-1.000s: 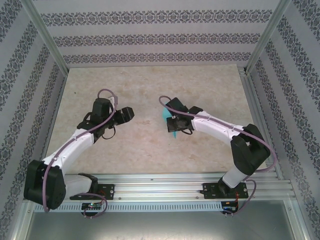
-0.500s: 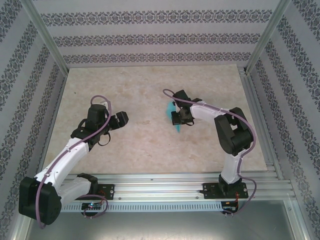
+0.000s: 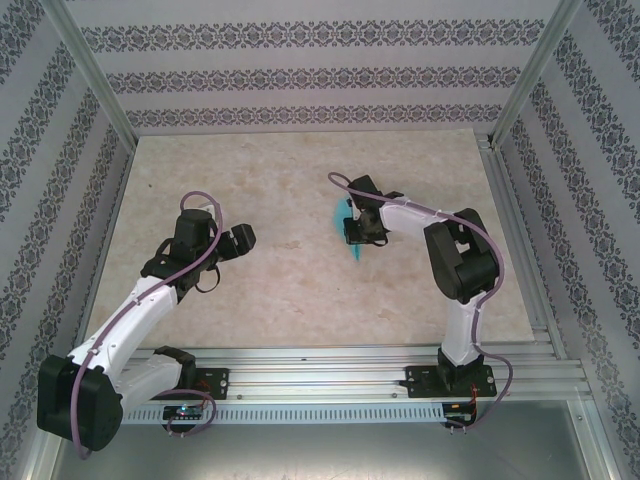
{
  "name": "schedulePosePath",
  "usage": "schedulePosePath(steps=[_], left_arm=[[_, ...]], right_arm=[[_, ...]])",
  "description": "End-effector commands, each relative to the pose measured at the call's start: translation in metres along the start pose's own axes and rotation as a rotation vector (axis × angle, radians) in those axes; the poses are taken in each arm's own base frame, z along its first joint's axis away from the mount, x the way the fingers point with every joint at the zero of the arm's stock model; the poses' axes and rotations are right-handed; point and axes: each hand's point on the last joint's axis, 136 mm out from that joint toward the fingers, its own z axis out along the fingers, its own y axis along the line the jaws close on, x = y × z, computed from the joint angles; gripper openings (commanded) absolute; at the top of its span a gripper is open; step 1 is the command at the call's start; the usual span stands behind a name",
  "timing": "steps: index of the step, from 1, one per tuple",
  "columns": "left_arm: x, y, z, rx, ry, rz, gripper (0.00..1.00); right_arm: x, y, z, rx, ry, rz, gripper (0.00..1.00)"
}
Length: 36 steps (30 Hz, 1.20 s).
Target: Fold a paper plane with a square sheet of paper (fold left side to right side)
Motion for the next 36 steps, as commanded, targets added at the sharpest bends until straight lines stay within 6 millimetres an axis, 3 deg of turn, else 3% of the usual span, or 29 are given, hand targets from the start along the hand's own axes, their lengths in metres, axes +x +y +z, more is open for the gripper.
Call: schedulePosePath(steps=[1, 4, 10, 20, 29, 36], left_arm=[[0.003, 0.009, -0.003, -0.024, 0.002, 0.013, 0.83], [0.003, 0.009, -0.003, -0.027, 0.005, 0.014, 0.83], [0.002, 0.008, -0.004, -0.025, 0.0, 0.014, 0.83], [0.001, 0.008, -0.006, -0.026, -0.001, 0.02, 0.84], [-0.001, 0.008, -0.008, -0.03, -0.007, 0.026, 0.84], [-0.004, 0.008, -0.014, -0.04, -0.02, 0.032, 0.89]], right_arm=[[-0.002, -0.01, 0.006, 0.029, 0.02, 0.033, 0.12], [-0.007, -0.012, 0.005, 0.035, 0.018, 0.042, 0.05], [-0.032, -0.019, -0.002, 0.059, -0.023, 0.037, 0.04], [-0.031, -0.024, 0.018, 0.054, 0.019, 0.053, 0.08], [-0.05, -0.017, -0.035, 0.054, -0.069, 0.045, 0.21], [-0.052, -0.009, -0.081, 0.042, -0.131, 0.044, 0.34]])
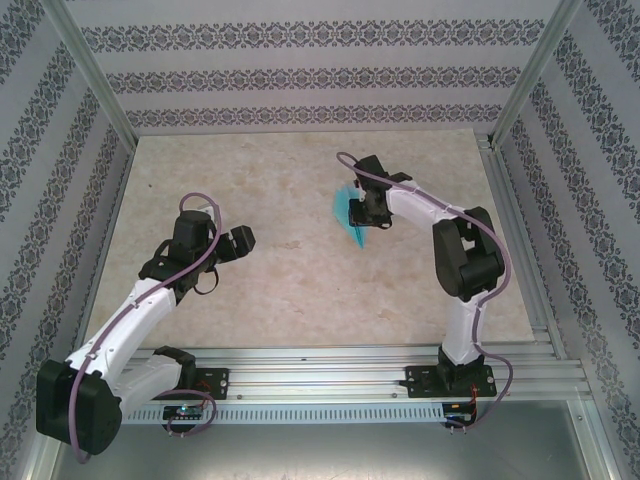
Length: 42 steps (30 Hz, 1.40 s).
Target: Fold a paper plane with a square sheet of paper (fold left side to right side)
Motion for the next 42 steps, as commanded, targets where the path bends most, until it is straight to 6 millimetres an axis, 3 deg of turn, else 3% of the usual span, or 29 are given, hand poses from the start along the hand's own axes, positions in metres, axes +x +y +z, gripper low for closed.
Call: schedulePosePath(steps=[1, 6, 11, 15, 18, 24, 29, 33, 36, 42], left_arm=[[-0.009, 0.006, -0.01, -0.032, -0.033, 0.018, 0.91], [-0.016, 0.012, -0.016, -0.074, -0.073, 0.014, 1.0], [-0.035, 0.028, -0.03, -0.176, -0.169, 0.002, 1.0], [-0.057, 0.048, -0.052, -0.273, -0.332, -0.033, 1.0], [-0.074, 0.063, -0.068, -0.361, -0.455, -0.014, 1.0], [-0.092, 0.103, -0.087, -0.629, -0.641, 0.04, 1.0], [-0.084, 0.118, -0.064, -0.695, -0.625, 0.156, 1.0], [-0.074, 0.118, -0.035, -0.646, -0.569, 0.244, 1.0], [-0.072, 0.112, -0.021, -0.575, -0.583, 0.289, 1.0], [-0.066, 0.105, 0.001, -0.447, -0.589, 0.352, 1.0]], right_arm=[[-0.012, 0.005, -0.044, 0.003, -0.079, -0.004, 0.35], [-0.008, -0.012, -0.098, 0.061, -0.179, -0.009, 0.43], [0.003, -0.044, -0.151, 0.127, -0.343, 0.012, 0.51], [0.016, -0.081, -0.178, 0.198, -0.521, 0.057, 0.75], [0.027, -0.114, -0.178, 0.214, -0.587, 0.135, 0.97], [0.037, -0.177, -0.153, 0.288, -0.697, 0.223, 0.98], [0.039, -0.211, -0.12, 0.34, -0.772, 0.231, 0.98], [0.025, -0.21, -0.112, 0.322, -0.856, 0.166, 0.98], [0.007, -0.201, -0.119, 0.275, -0.967, 0.131, 0.98], [0.004, -0.181, -0.1, 0.244, -1.029, 0.006, 0.98]])
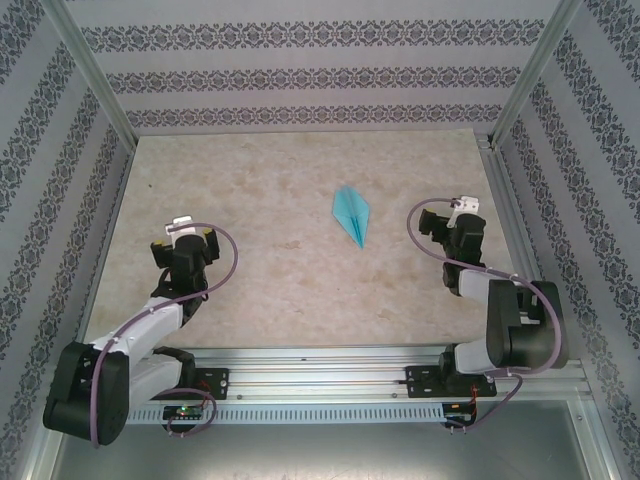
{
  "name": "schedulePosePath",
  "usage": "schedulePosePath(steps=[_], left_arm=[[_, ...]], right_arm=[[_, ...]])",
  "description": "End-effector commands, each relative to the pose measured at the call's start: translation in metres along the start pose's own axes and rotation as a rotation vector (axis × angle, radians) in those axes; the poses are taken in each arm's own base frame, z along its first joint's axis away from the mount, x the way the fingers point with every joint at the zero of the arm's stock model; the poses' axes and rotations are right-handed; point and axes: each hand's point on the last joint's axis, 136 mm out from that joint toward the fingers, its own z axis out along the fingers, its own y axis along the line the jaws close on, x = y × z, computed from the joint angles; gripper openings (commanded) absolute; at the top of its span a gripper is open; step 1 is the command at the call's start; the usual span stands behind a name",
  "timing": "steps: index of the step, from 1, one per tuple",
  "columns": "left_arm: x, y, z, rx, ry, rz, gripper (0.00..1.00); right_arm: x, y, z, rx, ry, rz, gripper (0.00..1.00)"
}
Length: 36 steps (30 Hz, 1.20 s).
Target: Fold a paper plane with a square sheet of paper (fold left side to right side)
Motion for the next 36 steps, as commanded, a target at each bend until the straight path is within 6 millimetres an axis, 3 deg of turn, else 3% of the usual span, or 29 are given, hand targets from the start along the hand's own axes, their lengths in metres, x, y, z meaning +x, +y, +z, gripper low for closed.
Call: schedulePosePath(steps=[1, 11, 15, 19, 36], left_arm=[[-0.023, -0.018, 0.004, 0.127, -0.13, -0.007, 1.0], [-0.026, -0.047, 0.023, 0.256, -0.227, 0.074, 1.0], [-0.007, -0.05, 0.046, 0.247, -0.189, 0.062, 1.0], [-0.006, -0.053, 0.064, 0.262, -0.116, 0.056, 1.0], [-0.004, -0.058, 0.064, 0.294, -0.097, 0.075, 1.0]], right_arm=[[-0.02, 0.018, -0.003, -0.069, -0.186, -0.05, 0.98], [-0.019, 0.009, -0.002, -0.034, -0.169, -0.024, 0.98], [-0.019, 0.009, -0.002, -0.036, -0.168, -0.025, 0.98], [-0.019, 0.01, -0.002, -0.038, -0.169, -0.027, 0.98], [-0.019, 0.013, -0.002, -0.042, -0.172, -0.041, 0.98]])
